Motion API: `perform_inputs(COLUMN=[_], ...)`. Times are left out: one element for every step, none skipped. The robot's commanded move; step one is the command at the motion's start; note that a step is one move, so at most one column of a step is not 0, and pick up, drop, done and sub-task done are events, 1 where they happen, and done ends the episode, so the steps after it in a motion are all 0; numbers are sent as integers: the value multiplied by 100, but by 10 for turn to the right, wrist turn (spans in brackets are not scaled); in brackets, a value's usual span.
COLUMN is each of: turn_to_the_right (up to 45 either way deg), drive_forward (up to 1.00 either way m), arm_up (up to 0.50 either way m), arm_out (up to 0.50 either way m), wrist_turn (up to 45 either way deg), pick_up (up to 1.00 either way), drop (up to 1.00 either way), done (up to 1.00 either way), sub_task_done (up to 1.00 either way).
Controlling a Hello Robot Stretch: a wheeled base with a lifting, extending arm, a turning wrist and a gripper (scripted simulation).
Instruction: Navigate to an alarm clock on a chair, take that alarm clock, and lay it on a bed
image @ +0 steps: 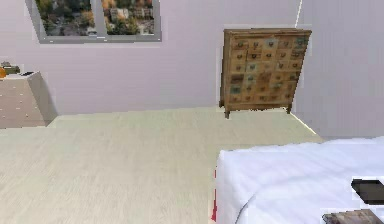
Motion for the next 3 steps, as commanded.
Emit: perform_inputs(turn_to_the_right=[0, 0, 0], drive_forward=[0, 0, 0], arm_up=[-20, -32, 0], arm_out=[0, 0, 0], wrist_turn=[0, 0, 0], pick_up=[0, 0, 0], drop=[0, 0, 100], done=[0, 0, 0], sub_task_done=[0, 0, 0])
